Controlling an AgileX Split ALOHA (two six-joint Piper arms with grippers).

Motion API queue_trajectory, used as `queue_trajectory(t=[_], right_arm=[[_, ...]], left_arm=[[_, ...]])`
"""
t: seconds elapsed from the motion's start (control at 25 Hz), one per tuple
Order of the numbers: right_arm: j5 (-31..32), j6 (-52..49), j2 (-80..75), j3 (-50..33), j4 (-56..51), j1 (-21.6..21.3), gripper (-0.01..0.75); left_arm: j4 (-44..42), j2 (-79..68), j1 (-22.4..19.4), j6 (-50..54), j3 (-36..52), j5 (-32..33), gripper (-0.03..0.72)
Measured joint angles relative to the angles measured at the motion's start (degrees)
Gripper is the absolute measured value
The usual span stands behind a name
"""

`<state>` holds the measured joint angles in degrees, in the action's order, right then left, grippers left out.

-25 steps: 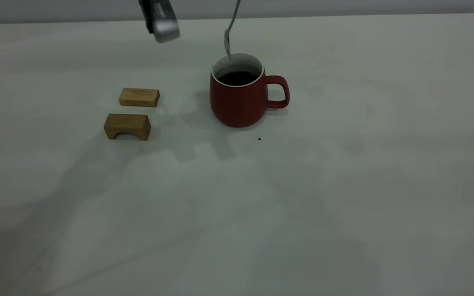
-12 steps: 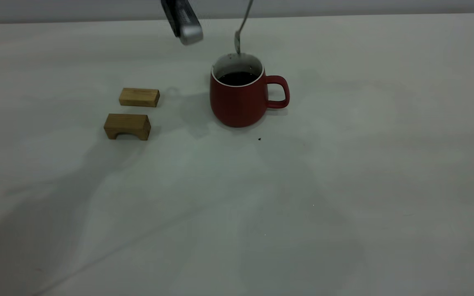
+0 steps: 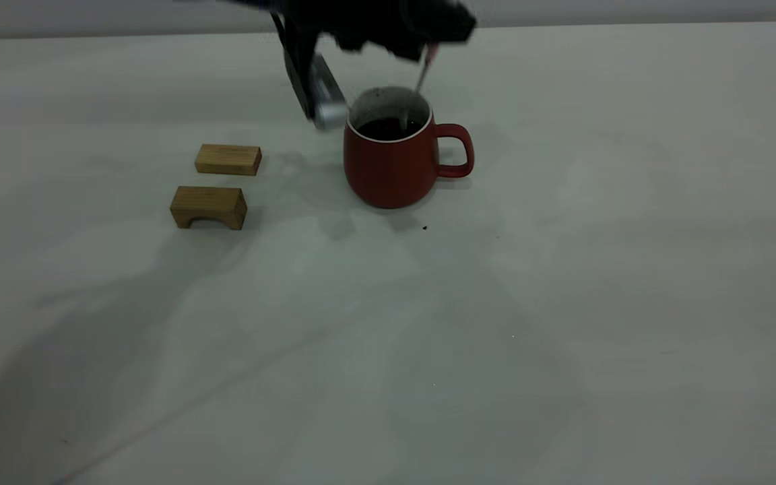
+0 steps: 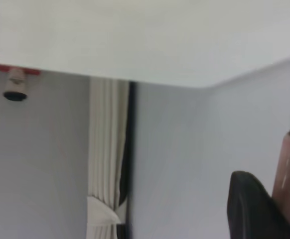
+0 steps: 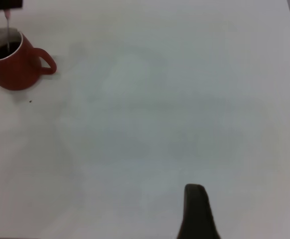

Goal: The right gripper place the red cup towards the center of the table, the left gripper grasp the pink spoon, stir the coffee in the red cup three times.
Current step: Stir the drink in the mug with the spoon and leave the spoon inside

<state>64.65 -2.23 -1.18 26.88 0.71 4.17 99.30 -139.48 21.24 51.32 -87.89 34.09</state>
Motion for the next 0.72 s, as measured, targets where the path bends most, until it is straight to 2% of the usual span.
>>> queue_trajectory(t=[0.2,0.48,0.72], right_arm=[[0.0,0.0,0.0,0.0,0.0,0.0,0.582],[0.0,0.0,0.0,0.0,0.0,0.0,0.582],[0.0,-0.02,0.0,0.0,0.0,0.0,0.582]], left_arm=[[-0.19,-2.01,-0.37,0.25,0.0,0.8,0.139],[-0.14,-2.22,-3.37,0.32,-0.64,0.44,0.139],[-0.14,-4.51,-1.26,0.32,-5.56,0.91,0.139]])
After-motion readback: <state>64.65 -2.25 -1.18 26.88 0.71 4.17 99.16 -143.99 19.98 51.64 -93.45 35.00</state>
